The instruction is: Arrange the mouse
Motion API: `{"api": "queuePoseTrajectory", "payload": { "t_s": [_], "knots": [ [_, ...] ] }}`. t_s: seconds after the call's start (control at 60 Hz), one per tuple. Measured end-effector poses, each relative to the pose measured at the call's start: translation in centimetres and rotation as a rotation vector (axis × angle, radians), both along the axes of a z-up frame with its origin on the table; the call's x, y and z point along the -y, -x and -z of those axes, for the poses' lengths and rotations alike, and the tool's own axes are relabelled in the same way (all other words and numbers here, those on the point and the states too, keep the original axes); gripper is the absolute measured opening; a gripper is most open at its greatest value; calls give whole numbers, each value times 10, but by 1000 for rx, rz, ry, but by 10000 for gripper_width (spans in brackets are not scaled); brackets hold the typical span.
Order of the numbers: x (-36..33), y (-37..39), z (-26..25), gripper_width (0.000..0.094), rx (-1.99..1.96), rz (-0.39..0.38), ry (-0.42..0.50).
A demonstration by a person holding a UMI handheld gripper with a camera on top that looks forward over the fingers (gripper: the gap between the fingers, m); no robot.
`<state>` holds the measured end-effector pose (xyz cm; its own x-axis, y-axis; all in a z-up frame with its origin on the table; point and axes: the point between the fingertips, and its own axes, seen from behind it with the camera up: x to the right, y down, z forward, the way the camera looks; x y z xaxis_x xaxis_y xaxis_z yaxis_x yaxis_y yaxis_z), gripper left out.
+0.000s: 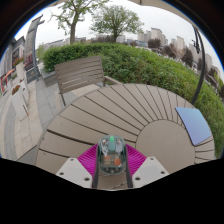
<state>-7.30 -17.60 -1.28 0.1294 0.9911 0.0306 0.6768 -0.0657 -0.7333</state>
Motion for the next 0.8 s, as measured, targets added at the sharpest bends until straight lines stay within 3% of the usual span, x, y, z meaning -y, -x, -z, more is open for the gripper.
{"api": "queuePoseTrajectory", "payload": {
  "t_s": [0.067,0.167,0.3,0.533,0.65,0.8],
  "knots": [
    [-2,0,-2,335,4,-4,-3],
    [-11,-4,-16,332,5,9,1],
    [-34,-2,-74,332,-40,26,52],
    [-208,38,-196,332,-197,115,2],
    [-309,49,-181,334,-185,173,-42],
    [-405,44,-101,340,-94,219,-67]
  ]
}}
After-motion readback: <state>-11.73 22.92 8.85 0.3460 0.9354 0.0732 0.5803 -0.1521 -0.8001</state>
